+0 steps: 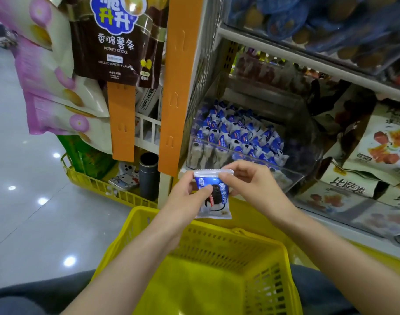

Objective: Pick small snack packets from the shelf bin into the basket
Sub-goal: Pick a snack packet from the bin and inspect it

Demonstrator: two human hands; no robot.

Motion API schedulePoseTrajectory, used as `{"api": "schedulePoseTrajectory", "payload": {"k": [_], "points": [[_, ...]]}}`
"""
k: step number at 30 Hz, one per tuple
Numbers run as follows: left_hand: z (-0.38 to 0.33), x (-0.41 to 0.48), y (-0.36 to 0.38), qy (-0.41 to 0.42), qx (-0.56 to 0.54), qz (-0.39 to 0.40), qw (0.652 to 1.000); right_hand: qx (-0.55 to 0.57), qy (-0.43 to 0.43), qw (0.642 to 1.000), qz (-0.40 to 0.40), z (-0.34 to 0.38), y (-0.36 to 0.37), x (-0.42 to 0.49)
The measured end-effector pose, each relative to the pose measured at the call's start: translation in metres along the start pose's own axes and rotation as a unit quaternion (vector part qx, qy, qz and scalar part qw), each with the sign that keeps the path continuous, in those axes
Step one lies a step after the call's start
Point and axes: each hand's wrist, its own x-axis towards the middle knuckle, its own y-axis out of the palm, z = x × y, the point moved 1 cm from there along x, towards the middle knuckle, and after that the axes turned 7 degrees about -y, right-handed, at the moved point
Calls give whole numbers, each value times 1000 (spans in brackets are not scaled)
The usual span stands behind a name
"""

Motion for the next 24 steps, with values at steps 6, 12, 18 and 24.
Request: {"api": "schedulePoseTrajectory", "payload": {"k": [6,12,18,24], "points": [[11,2,4,27,59,-36,997,71,39,996,34,-20,5,-22],[23,3,10,10,95,-26,995,-231,-155,960,16,-34,3,-35],[25,6,10,-33,97,-12,995,-3,9,997,-77,-43,-1,-30],[25,10,3,20,26,-72,997,249,185,948,-71,-49,-5,-41]]}}
